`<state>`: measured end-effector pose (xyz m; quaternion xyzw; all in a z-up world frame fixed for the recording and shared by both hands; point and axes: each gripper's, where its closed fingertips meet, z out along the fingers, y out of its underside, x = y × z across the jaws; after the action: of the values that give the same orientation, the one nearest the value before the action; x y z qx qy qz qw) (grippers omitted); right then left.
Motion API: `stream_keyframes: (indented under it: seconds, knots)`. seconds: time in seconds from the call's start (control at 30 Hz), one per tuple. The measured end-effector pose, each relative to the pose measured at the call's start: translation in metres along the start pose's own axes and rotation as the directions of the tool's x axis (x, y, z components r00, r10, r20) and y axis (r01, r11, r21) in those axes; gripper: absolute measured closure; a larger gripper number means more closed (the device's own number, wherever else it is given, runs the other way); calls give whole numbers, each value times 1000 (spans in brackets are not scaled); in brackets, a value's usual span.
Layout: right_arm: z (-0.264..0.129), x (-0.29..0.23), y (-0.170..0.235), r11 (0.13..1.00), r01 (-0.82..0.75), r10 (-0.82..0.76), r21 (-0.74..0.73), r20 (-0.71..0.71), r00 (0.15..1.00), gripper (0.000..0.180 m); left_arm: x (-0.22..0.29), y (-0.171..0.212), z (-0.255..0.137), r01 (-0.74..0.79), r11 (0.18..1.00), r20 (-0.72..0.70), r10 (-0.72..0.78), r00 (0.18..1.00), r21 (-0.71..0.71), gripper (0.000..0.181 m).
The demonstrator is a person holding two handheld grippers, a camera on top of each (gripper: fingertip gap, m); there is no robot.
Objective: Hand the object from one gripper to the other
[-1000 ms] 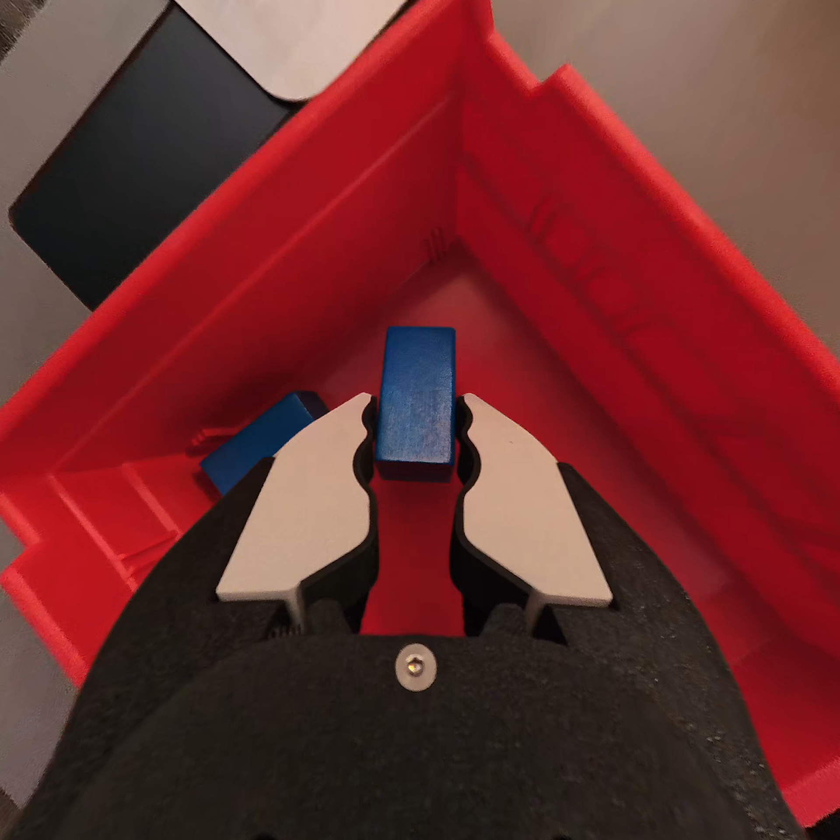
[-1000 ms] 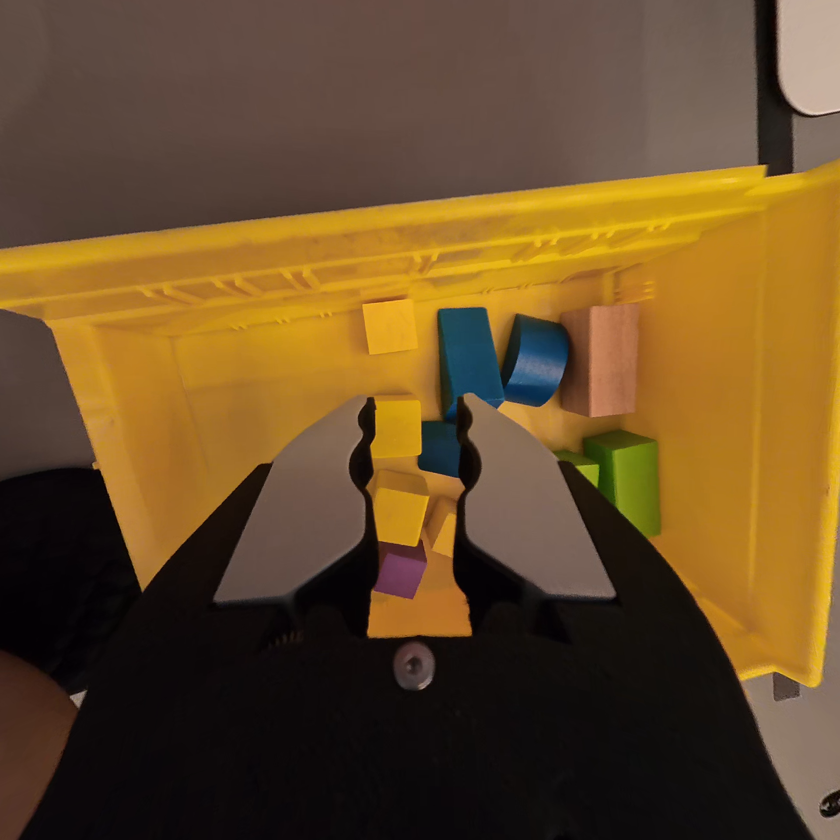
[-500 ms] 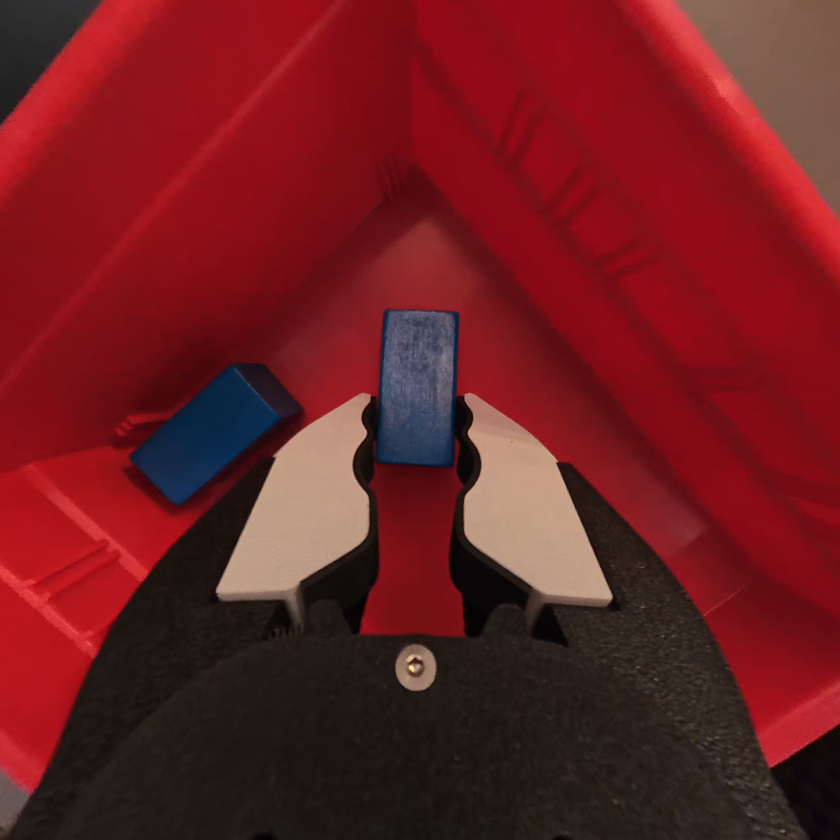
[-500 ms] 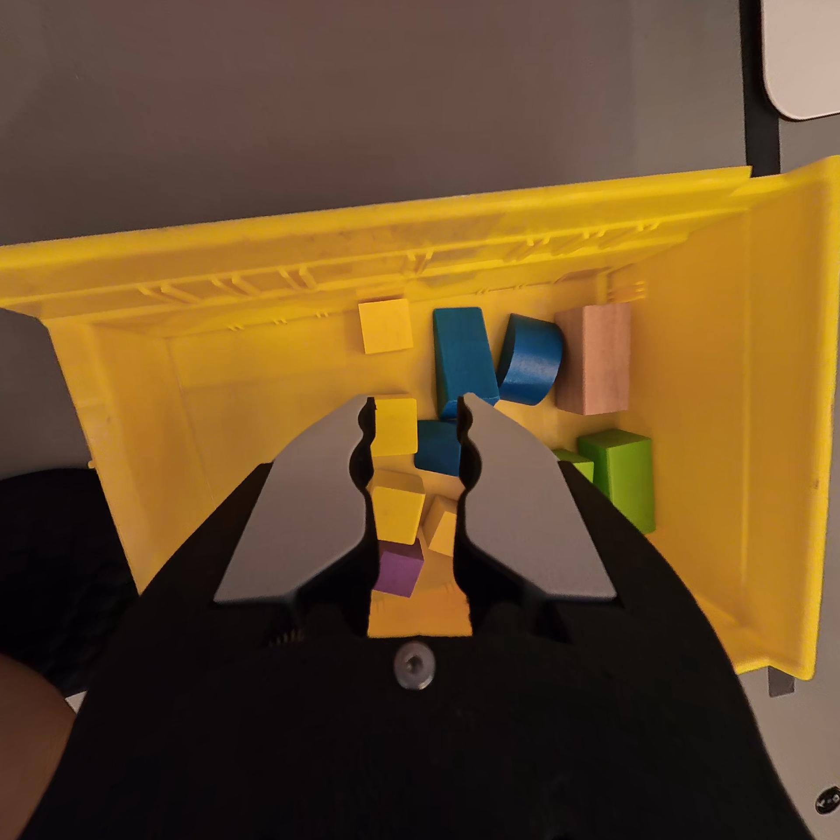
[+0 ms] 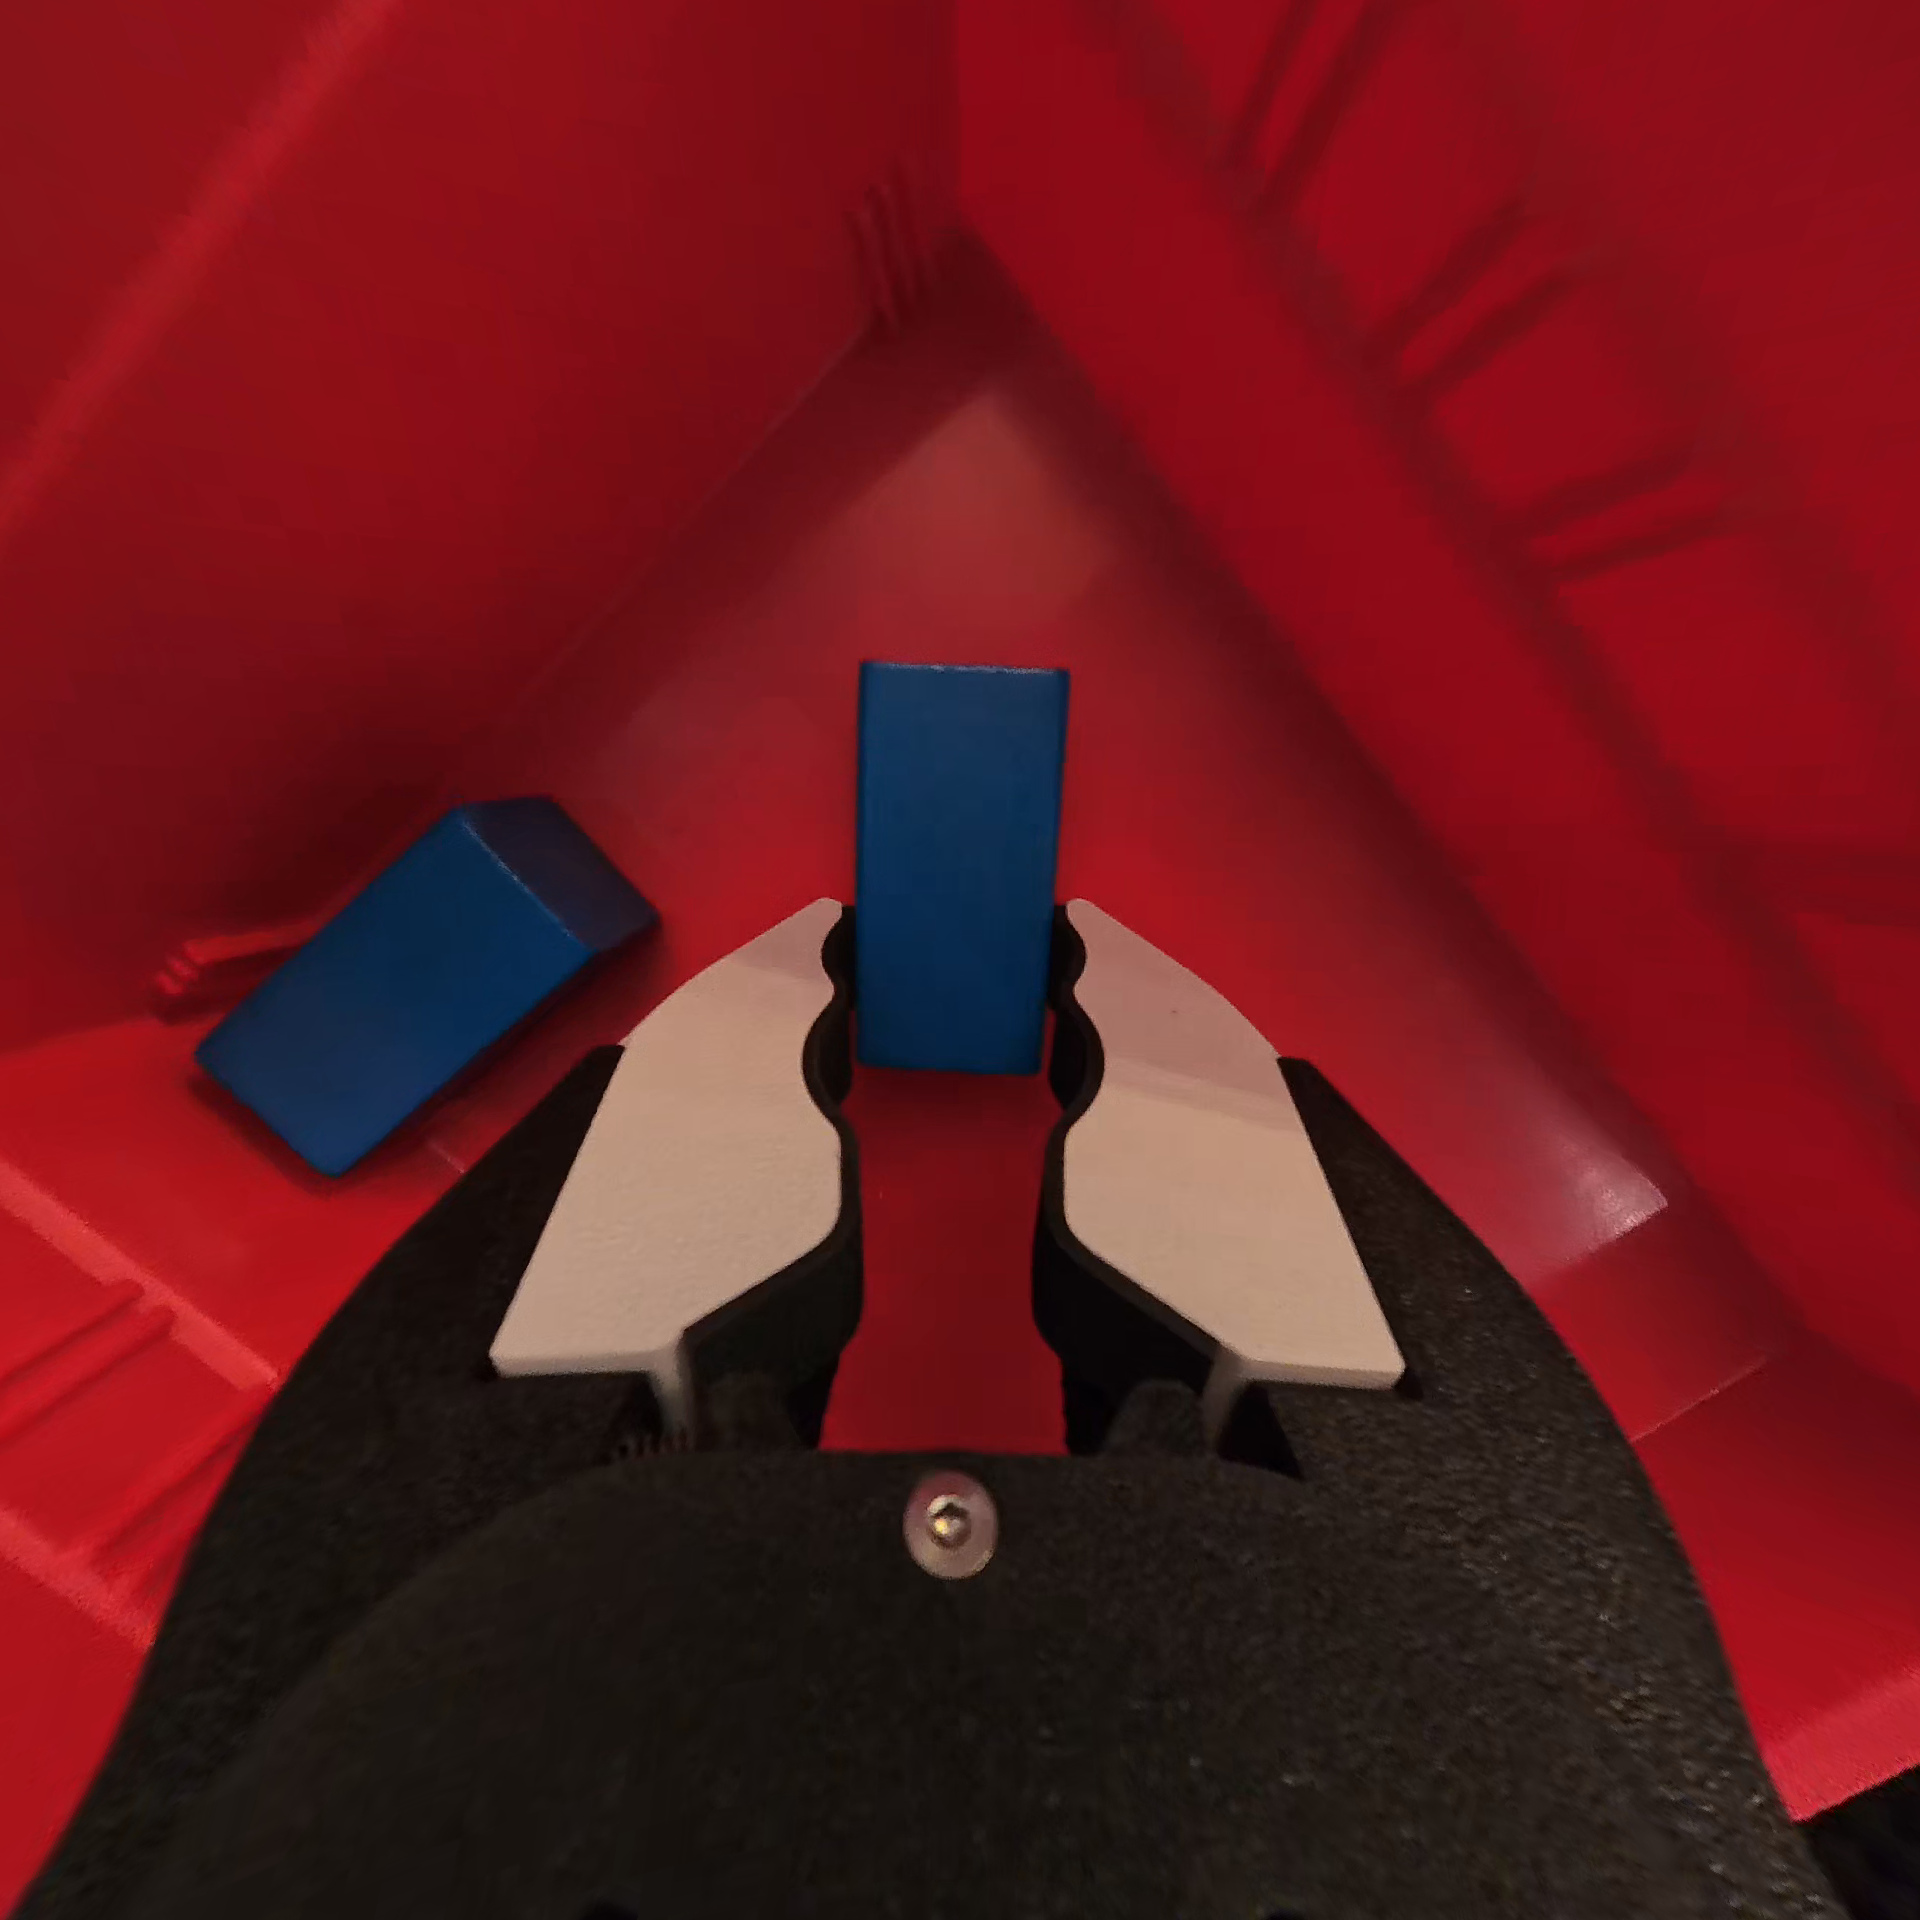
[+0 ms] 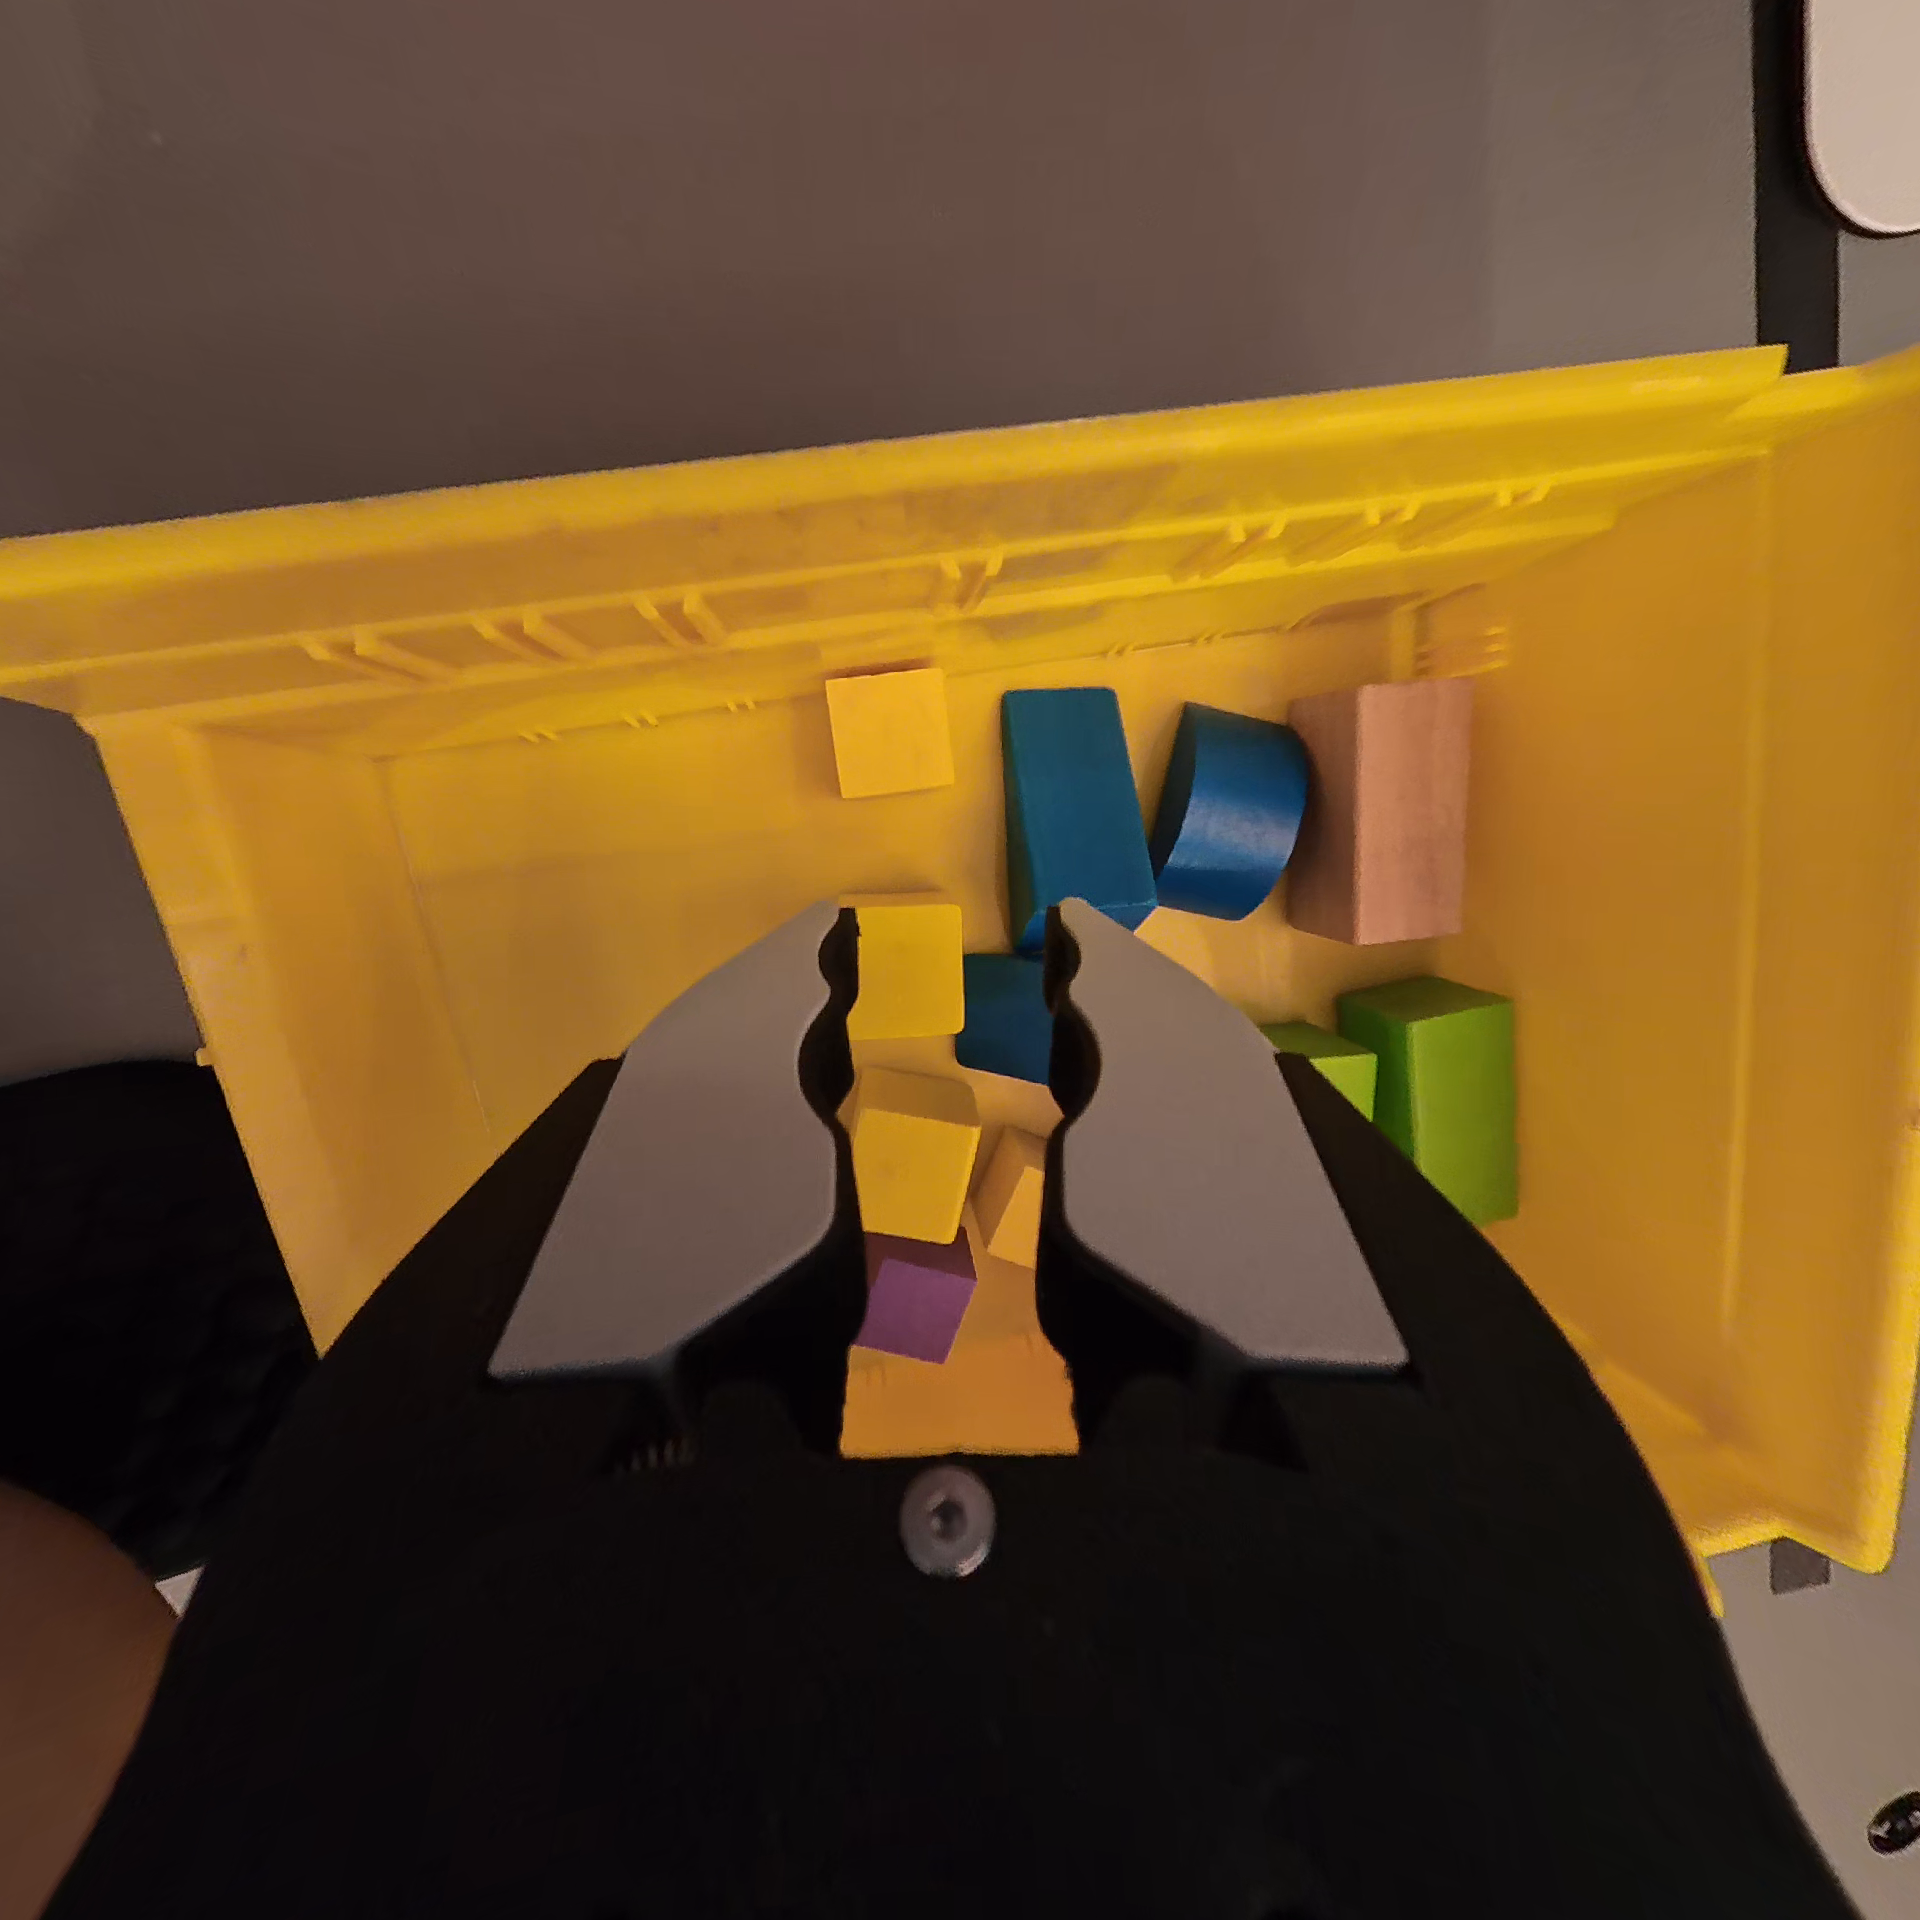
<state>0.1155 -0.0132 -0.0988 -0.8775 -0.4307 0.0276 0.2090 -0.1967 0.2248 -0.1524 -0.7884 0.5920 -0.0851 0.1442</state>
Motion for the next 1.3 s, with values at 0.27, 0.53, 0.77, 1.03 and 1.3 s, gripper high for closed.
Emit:
stream_keyframes:
  seconds: [0.27, 0.53, 0.77, 1.03, 1.3]
  knots:
    - [2, -1, 1, 1000, 5, -5, -8, 3, 1000, 144, 0, 0, -3, -4, 1000, 11, 4, 1000, -4, 146]
    - [-5, 7, -1, 1000, -1, 2, 19, -42, 999, 144, -3, -12, -30, 10, 996, 29, -13, 1000, 92, 146]
    - [-26, 31, -10, 996, -26, 43, 88, -196, 980, 144, 10, -34, -73, -50, 976, 77, 34, 996, 212, 147]
    - [-98, 36, -94, 885, 160, 56, 438, -440, 896, 144, 82, -78, -130, -252, 895, 111, 227, 968, 367, 147]
    - [-68, -41, -175, 802, 400, -222, 443, -401, 889, 136, 174, -100, -138, -429, 798, 32, 460, 887, 423, 147]
